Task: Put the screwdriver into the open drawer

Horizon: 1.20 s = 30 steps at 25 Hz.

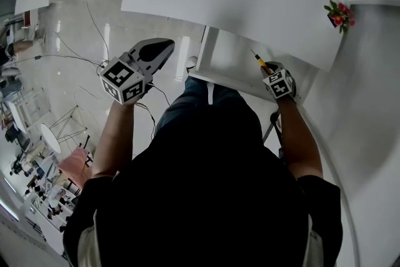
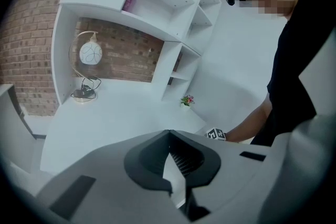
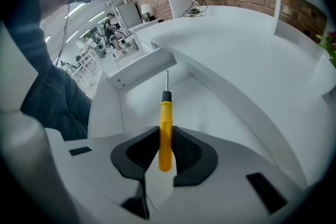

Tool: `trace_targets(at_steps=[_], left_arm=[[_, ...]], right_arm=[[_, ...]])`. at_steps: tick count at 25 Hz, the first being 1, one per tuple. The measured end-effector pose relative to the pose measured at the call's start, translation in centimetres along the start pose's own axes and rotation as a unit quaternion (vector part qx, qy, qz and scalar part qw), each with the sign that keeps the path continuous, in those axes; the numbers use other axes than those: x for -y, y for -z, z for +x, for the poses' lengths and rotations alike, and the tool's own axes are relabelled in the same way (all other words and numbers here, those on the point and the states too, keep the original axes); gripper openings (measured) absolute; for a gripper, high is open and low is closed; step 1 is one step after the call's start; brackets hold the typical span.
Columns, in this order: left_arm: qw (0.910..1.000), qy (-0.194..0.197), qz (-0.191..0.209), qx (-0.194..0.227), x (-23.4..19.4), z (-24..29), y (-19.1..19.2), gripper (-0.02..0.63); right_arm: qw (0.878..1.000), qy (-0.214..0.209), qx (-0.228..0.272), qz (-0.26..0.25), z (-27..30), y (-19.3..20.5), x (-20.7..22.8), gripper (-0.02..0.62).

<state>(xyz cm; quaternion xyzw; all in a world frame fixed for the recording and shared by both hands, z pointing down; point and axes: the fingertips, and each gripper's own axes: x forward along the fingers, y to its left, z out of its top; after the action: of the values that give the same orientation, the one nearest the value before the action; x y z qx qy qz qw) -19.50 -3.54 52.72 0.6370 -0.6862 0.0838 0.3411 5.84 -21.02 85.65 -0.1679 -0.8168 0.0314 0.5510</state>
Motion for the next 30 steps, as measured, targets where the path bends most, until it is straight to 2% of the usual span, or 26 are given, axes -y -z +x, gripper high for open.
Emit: trace_targets(at_steps=[18,30], left_arm=[[0.9994,0.009,-0.009,-0.033,-0.5,-0.4,3.1,0.015],[0.9987,0.015,-0.023,-0.043,-0.9,0.3,4.7,0.015]], right_arm=[[1.000,-0.008,-0.026,-0.001,5.4,0.3,0.4,0.083],[0.999,0.003,-0.045,-0.005,7.1,0.9,1.6,0.083]])
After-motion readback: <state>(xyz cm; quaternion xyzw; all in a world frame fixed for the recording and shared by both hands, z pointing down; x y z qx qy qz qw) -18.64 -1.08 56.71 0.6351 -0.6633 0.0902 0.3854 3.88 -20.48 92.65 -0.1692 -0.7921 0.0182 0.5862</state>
